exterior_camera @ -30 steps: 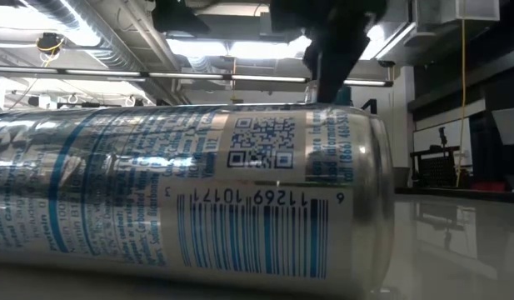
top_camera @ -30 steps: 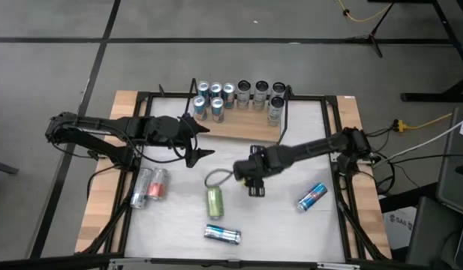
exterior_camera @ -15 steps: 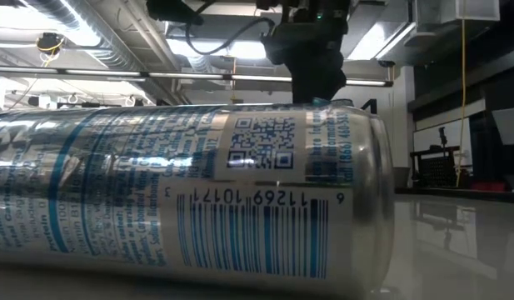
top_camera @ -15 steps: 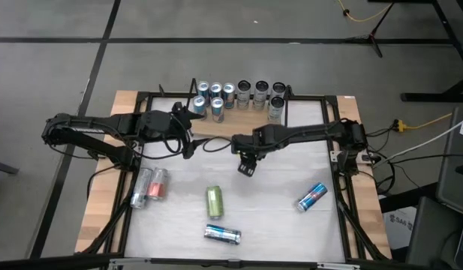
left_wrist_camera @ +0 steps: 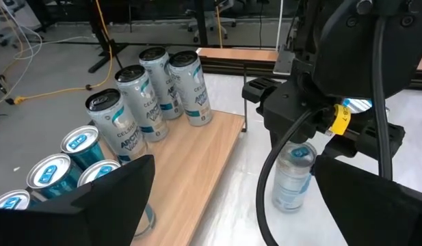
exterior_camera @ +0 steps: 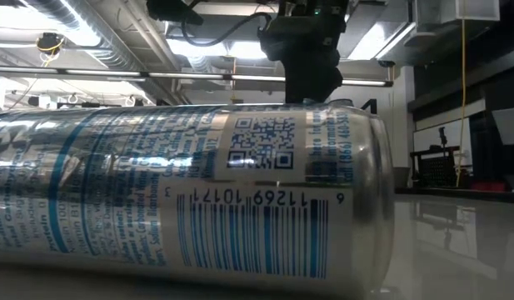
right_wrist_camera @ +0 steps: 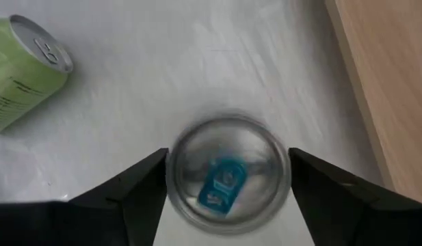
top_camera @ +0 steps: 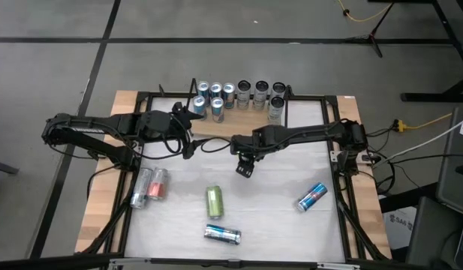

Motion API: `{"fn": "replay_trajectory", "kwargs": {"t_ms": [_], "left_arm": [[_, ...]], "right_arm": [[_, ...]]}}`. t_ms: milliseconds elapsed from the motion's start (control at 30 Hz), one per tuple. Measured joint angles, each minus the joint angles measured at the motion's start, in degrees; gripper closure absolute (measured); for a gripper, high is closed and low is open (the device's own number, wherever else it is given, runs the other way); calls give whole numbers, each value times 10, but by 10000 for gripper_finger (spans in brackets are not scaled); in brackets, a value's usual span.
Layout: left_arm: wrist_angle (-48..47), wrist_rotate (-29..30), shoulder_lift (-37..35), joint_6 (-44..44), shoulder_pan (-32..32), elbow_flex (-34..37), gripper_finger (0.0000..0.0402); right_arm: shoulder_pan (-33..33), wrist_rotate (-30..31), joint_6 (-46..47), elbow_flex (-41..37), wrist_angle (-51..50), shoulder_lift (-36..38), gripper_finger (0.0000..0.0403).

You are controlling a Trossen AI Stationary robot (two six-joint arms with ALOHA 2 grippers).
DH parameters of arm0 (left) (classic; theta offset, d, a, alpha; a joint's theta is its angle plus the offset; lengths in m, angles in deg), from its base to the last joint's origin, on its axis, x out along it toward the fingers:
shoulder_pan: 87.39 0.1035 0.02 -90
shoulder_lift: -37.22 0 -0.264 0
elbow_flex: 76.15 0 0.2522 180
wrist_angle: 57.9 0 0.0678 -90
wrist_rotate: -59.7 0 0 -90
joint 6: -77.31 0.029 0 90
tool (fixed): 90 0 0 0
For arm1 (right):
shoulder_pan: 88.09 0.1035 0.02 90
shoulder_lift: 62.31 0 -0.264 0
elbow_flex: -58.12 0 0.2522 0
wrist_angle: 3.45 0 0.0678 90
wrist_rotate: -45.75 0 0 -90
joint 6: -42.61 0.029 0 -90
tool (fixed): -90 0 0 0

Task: Place canned beverage on shelf
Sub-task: Put the blue soda can on the shelf aligned with the other blue soda can

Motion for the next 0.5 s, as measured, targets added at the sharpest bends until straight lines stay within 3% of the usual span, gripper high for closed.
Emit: {"fn": "replay_trajectory", "kwargs": {"t_ms": [500], "left_arm": [[-2,0,0,0,0,0,6]], "right_arm": [[0,5,-48,30,8,0,123]]}}
